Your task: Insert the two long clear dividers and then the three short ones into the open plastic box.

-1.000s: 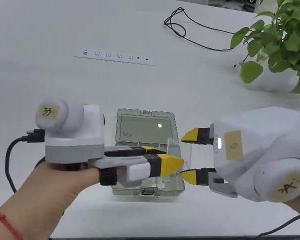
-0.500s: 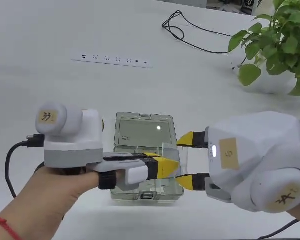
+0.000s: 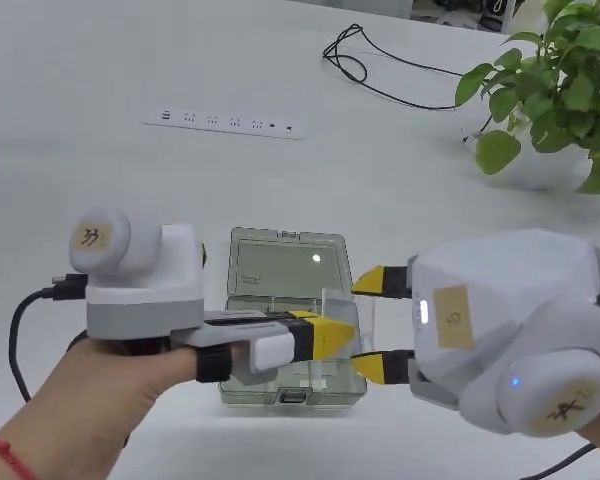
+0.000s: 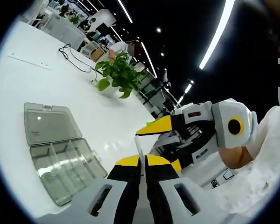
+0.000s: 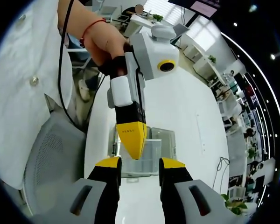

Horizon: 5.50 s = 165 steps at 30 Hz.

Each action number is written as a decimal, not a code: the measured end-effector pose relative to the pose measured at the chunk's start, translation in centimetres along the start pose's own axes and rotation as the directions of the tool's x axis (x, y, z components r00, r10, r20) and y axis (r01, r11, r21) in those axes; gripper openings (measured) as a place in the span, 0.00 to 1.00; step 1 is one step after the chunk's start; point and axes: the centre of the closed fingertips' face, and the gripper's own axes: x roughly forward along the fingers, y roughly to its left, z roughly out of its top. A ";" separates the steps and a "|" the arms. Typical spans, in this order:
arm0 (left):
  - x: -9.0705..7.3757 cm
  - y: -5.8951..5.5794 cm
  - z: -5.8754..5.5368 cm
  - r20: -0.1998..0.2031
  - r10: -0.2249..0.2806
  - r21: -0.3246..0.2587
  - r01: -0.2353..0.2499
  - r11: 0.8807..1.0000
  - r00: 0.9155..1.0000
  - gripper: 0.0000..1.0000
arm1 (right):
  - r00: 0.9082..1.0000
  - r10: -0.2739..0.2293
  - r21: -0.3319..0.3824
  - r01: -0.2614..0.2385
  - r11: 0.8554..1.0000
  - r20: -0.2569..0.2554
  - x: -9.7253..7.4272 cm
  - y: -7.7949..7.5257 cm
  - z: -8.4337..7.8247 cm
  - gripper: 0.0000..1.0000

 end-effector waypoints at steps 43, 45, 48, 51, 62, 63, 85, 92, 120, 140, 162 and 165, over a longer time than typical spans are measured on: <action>-2.0 -3.6 -2.1 -0.153 -0.137 0.604 0.202 0.771 0.979 0.00 | 0.834 0.417 0.231 -0.514 0.826 0.362 -3.4 2.2 3.2 0.07; -2.1 -3.9 -2.1 -0.159 -0.144 0.610 0.212 0.764 0.977 0.00 | 0.828 0.429 0.225 -0.524 0.822 0.361 -3.4 2.4 3.2 0.06; -2.1 -4.0 -2.2 -0.162 -0.148 0.617 0.217 0.757 0.976 0.00 | 0.822 0.441 0.217 -0.533 0.818 0.361 -3.4 2.6 3.2 0.05; -2.1 -4.1 -2.2 -0.165 -0.147 0.621 0.219 0.752 0.975 0.00 | 0.819 0.446 0.212 -0.538 0.816 0.361 -3.4 2.7 3.3 0.03; -2.3 -4.0 -2.6 -0.172 -0.140 0.638 0.219 0.738 0.975 0.00 | 0.814 0.461 0.199 -0.547 0.813 0.355 -3.3 3.3 3.5 0.03; -2.3 -4.0 -2.6 -0.172 -0.138 0.640 0.217 0.737 0.975 0.00 | 0.814 0.461 0.198 -0.546 0.814 0.354 -3.3 3.3 3.5 0.03; -3.1 -2.4 -3.0 -0.134 -0.081 0.604 0.147 0.783 0.988 0.15 | 0.826 0.444 0.197 -0.527 0.827 0.347 -2.9 2.9 3.9 0.02; -3.8 -1.3 -3.3 -0.125 -0.036 0.608 0.105 0.787 0.991 0.19 | 0.835 0.427 0.201 -0.511 0.836 0.347 -2.7 2.2 3.9 0.02; -7.4 5.0 -3.6 -0.054 0.154 0.554 -0.099 0.827 0.987 0.76 | 0.884 0.319 0.271 -0.417 0.868 0.342 3.7 -2.3 4.2 0.02; -7.9 7.8 -4.4 -0.072 0.239 0.529 -0.167 0.832 0.968 1.00 | 0.890 0.325 0.308 -0.422 0.853 0.320 10.6 -1.3 2.3 0.02; -7.9 8.3 -4.4 -0.073 0.240 0.510 -0.171 0.843 0.968 1.00 | 0.895 0.326 0.318 -0.418 0.851 0.304 12.4 -1.0 0.9 0.02; -7.9 8.4 -4.5 -0.072 0.241 0.509 -0.172 0.843 0.968 1.00 | 0.893 0.324 0.318 -0.419 0.850 0.311 12.6 -1.0 0.9 0.02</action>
